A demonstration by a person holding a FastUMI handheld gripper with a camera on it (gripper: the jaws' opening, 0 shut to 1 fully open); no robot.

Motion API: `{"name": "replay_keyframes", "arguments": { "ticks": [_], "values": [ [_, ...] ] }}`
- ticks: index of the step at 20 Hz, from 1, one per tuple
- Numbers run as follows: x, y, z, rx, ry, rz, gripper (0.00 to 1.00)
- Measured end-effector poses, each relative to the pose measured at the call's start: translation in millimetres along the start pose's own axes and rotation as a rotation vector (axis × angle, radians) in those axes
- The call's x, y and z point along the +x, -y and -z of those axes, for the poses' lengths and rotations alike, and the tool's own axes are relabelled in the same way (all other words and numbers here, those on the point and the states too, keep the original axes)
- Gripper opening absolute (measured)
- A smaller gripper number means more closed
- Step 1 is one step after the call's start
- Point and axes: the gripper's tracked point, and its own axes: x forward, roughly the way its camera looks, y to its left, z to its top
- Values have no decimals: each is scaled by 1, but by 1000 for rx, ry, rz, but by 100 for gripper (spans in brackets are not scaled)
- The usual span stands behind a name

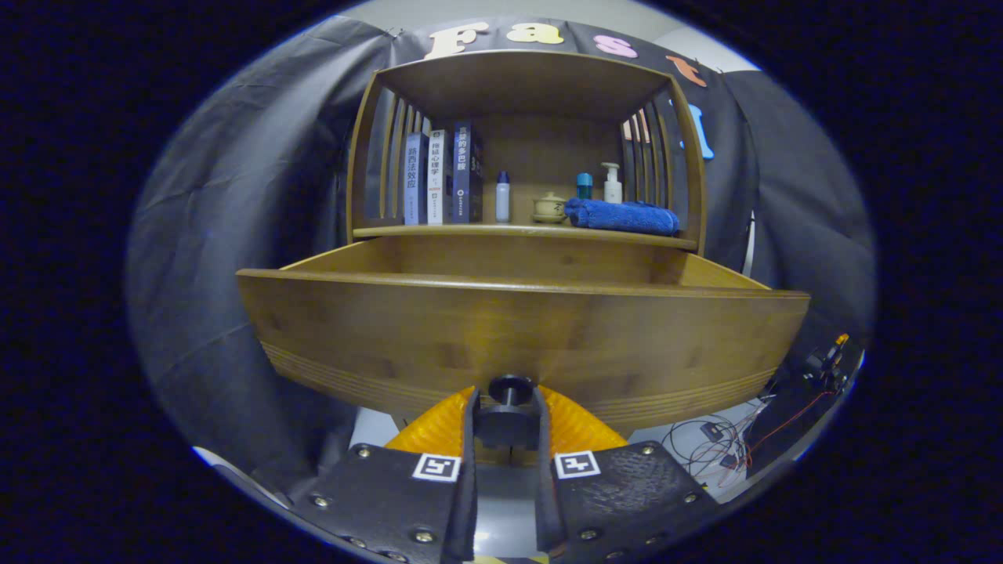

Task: Pull open the drawer, take out the items inside it, and place them on the countertop above the cabinet.

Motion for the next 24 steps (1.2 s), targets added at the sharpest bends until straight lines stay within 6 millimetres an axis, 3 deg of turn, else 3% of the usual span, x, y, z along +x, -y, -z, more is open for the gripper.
{"name": "replay_keyframes", "arguments": {
  "ticks": [7,11,16,24],
  "values": [
    [-23,7,7,0,1,-14,29],
    [-20,7,8,-13,-3,-42,29],
    [-31,13,12,-42,21,-30,30],
    [-32,16,13,32,26,22,30]
  ]
}}
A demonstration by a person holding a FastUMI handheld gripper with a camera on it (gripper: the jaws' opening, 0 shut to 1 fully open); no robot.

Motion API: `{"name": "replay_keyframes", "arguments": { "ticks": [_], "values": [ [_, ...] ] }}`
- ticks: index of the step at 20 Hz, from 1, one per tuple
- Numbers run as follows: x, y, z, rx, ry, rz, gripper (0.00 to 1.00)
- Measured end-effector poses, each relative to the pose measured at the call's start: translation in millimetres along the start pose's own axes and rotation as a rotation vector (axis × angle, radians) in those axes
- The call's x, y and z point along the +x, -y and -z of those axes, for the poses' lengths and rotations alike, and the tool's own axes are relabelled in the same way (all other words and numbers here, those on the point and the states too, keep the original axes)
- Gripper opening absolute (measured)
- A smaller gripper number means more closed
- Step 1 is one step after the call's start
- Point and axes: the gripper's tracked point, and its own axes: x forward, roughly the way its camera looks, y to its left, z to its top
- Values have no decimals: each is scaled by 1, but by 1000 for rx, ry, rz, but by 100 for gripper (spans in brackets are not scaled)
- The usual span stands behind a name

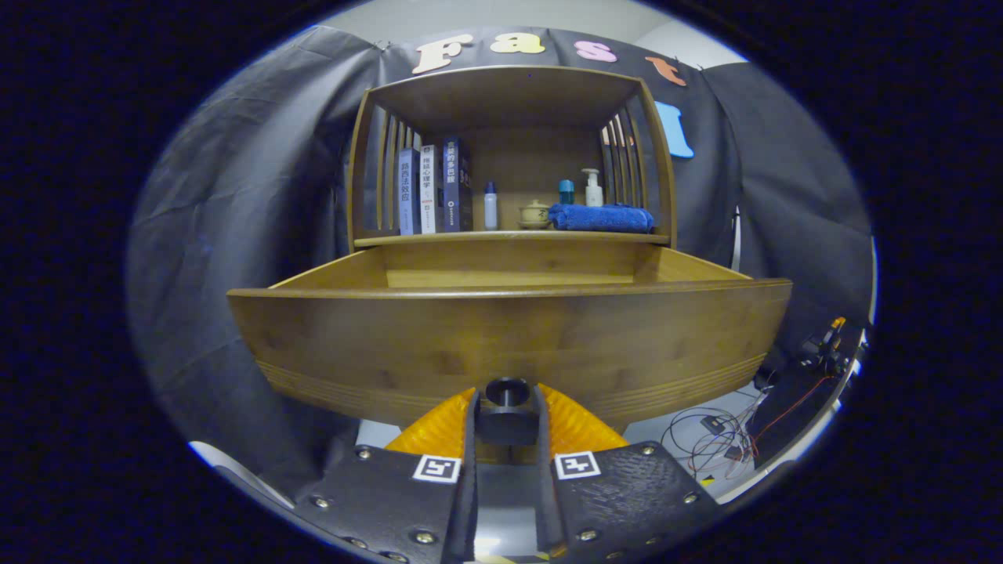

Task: Pull open the drawer, take out the items inside it, and place them on the countertop above the cabinet.

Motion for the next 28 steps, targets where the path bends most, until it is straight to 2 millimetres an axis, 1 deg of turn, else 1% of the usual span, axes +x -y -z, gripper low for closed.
{"name": "replay_keyframes", "arguments": {
  "ticks": [1,2,4,5,6,8,9,11,12,13,14,15,16,18,19,20,22,25,27,28],
  "values": [
    [-2,0,3,-5,-26,-10,30],
    [-6,2,1,6,-35,-10,43],
    [-12,0,-15,27,-43,-29,71],
    [-14,1,-27,35,-37,-37,85],
    [-20,-5,-42,41,-25,-56,99],
    [-26,-4,-79,51,18,-56,99],
    [-26,-2,-99,45,30,-50,99],
    [-11,-2,-125,41,13,-55,99],
    [3,-3,-137,41,-6,-57,99],
    [22,0,-140,29,-52,-42,99],
    [43,3,-139,1,-101,-27,99],
    [62,1,-138,-35,-150,-35,99],
    [80,-1,-129,-58,-215,-38,99],
    [106,-5,-107,-71,-345,-57,99],
    [113,-3,-100,-71,-393,-48,99],
    [120,0,-90,-68,-437,-37,96],
    [133,10,-76,-69,-493,-10,95],
    [140,14,-58,-35,-566,13,94],
    [143,14,-51,0,-604,10,81],
    [143,7,-46,42,-634,-15,65]
  ]
}}
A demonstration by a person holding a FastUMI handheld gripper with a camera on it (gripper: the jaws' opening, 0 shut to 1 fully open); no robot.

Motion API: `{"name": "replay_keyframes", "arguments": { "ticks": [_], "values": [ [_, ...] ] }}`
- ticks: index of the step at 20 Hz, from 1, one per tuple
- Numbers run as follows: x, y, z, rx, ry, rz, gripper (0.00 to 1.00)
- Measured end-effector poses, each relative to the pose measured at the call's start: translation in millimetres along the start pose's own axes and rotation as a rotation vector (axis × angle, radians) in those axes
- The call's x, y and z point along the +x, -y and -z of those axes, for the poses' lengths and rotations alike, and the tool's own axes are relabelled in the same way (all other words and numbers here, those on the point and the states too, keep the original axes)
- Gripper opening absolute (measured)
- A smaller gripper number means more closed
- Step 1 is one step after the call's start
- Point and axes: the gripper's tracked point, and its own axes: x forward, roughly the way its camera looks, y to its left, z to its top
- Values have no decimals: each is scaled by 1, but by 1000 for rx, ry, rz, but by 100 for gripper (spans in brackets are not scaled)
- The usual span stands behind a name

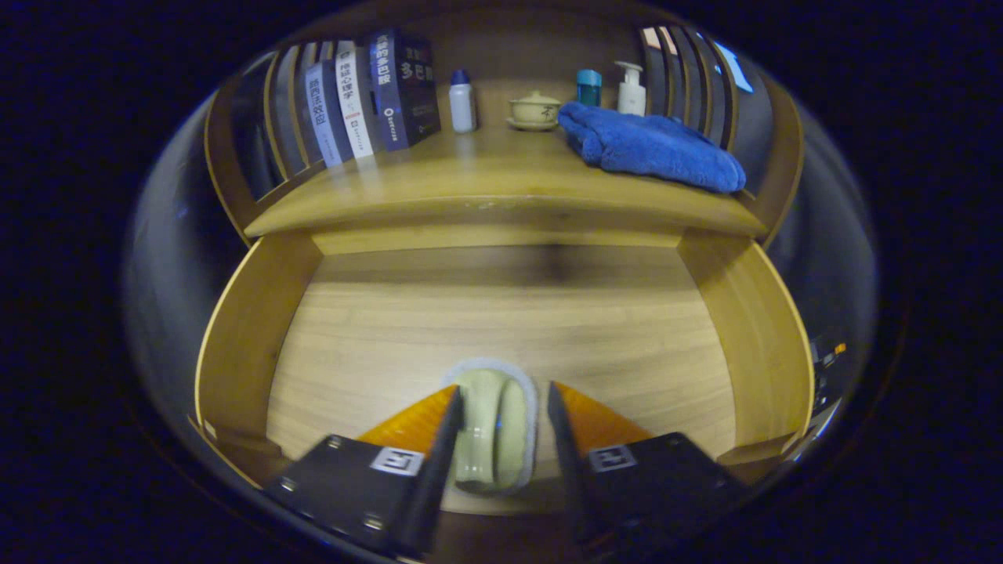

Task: Pull open the drawer, take out the items inside it, and place them on the countertop above the cabinet.

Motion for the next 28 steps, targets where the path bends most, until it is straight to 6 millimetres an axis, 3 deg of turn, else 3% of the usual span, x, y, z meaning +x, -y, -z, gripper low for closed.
{"name": "replay_keyframes", "arguments": {
  "ticks": [2,3,4,6,12,19,24,28],
  "values": [
    [3,-4,9,21,-55,-45,33],
    [-7,-5,5,23,-32,-55,33],
    [-5,-7,-2,26,-7,-64,20],
    [-20,-17,-16,39,71,-128,16],
    [-79,-44,-63,-85,300,-179,15],
    [-130,-58,-144,-152,586,-119,15],
    [-128,-47,-203,-111,730,-62,15],
    [-102,-34,-226,-96,754,-13,15]
  ]
}}
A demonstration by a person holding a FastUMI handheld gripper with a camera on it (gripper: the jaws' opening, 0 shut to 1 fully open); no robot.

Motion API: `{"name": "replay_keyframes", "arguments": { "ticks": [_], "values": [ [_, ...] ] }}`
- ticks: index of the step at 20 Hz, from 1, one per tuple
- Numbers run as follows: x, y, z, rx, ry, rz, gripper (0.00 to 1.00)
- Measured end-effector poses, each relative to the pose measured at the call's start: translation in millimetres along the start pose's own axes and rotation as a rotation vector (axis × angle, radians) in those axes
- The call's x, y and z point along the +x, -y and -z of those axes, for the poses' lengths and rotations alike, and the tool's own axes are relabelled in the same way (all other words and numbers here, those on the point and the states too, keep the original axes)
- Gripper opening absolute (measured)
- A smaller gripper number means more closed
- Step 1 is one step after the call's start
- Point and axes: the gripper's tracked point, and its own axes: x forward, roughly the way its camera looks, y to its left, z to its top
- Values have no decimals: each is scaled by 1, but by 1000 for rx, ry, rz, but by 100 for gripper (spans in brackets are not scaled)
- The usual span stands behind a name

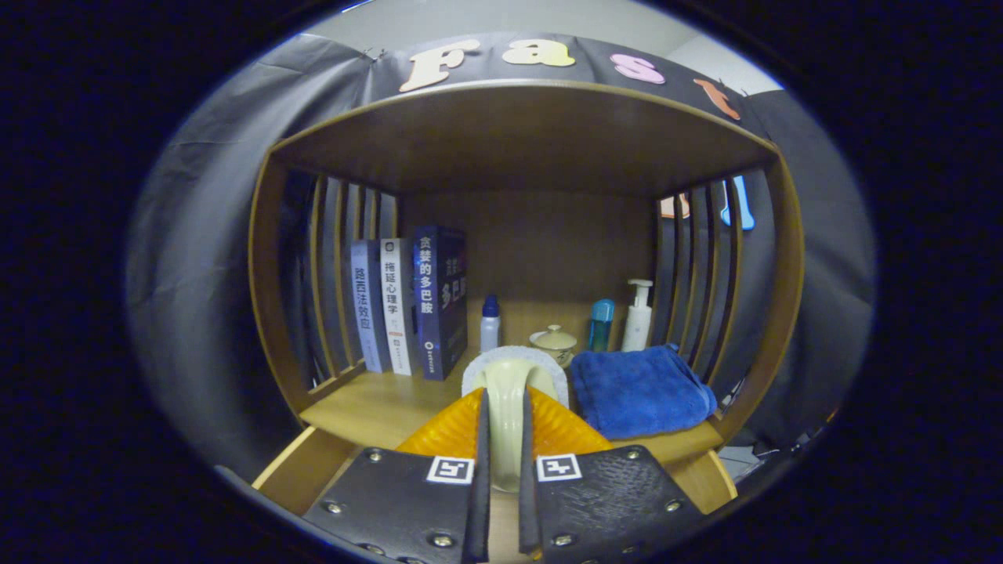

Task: Pull open the drawer, take out the items inside it, and place them on the countertop above the cabinet.

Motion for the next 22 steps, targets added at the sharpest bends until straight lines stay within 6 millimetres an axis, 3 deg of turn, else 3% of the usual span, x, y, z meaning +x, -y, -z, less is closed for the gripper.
{"name": "replay_keyframes", "arguments": {
  "ticks": [6,13,19,22],
  "values": [
    [57,9,31,28,-43,38,15],
    [105,16,33,118,0,99,16],
    [123,18,40,133,6,127,18],
    [128,17,59,158,-57,126,20]
  ]
}}
